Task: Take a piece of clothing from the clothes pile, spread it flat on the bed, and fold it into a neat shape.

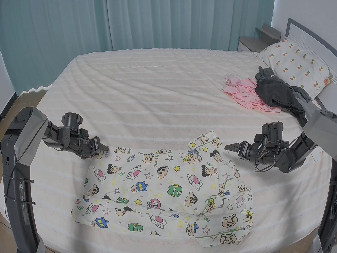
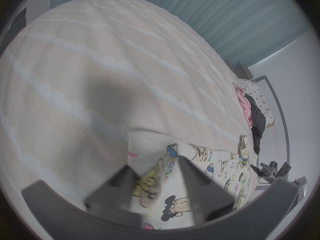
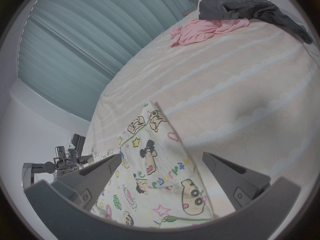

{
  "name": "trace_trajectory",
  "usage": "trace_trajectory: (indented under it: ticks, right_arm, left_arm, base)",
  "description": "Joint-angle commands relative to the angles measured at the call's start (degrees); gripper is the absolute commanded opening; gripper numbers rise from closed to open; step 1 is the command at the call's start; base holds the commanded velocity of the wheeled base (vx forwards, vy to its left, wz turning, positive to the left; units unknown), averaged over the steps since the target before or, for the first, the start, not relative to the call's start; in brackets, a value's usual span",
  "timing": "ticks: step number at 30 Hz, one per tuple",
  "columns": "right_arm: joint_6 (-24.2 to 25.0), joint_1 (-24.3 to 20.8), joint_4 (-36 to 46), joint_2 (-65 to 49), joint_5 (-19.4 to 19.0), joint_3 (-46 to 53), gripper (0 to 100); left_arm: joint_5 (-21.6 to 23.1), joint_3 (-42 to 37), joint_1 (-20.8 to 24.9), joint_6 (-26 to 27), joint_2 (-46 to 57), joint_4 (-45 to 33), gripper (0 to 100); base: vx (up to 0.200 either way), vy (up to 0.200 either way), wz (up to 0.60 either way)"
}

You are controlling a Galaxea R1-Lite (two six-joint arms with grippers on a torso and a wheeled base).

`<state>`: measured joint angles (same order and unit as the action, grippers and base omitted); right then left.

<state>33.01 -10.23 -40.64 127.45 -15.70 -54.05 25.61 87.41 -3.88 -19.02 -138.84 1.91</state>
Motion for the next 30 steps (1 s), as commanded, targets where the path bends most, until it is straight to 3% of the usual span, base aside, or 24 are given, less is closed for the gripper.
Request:
trace_trajectory:
  ticks: [1, 3, 8, 20, 30]
  right_arm:
    - [-1.2, 0.6, 2.1, 3.7, -0.1, -3.5, 100]
    - [-1.3, 1.4, 2.4, 5.9, -0.6, -5.6, 100]
    - [-1.7, 2.7, 3.6, 8.2, -3.1, -9.7, 100]
    - [-7.0, 2.9, 5.0, 10.8, -12.2, -13.7, 100]
    - [-7.7, 0.0, 11.2, 14.0, -14.4, -23.0, 100]
  left_arm:
    - [-1.1, 0.5, 0.1, -0.8, -0.3, 0.4, 0]
    - [-4.3, 0.5, 0.1, -3.5, 0.6, 1.5, 0]
    - [-4.7, 0.1, 0.1, -8.4, 3.3, 3.5, 0]
    - [-5.3, -0.4, 0.1, -8.3, 6.9, 3.0, 0]
    - [-7.4, -2.7, -0.3, -8.2, 6.9, 3.1, 0]
  base:
    - [0.0, 0.0, 0.0]
    - [0.0, 0.0, 0.0]
    - [0.0, 0.0, 0.0]
    - [0.0, 0.0, 0.0]
    - [0.0, 0.0, 0.0]
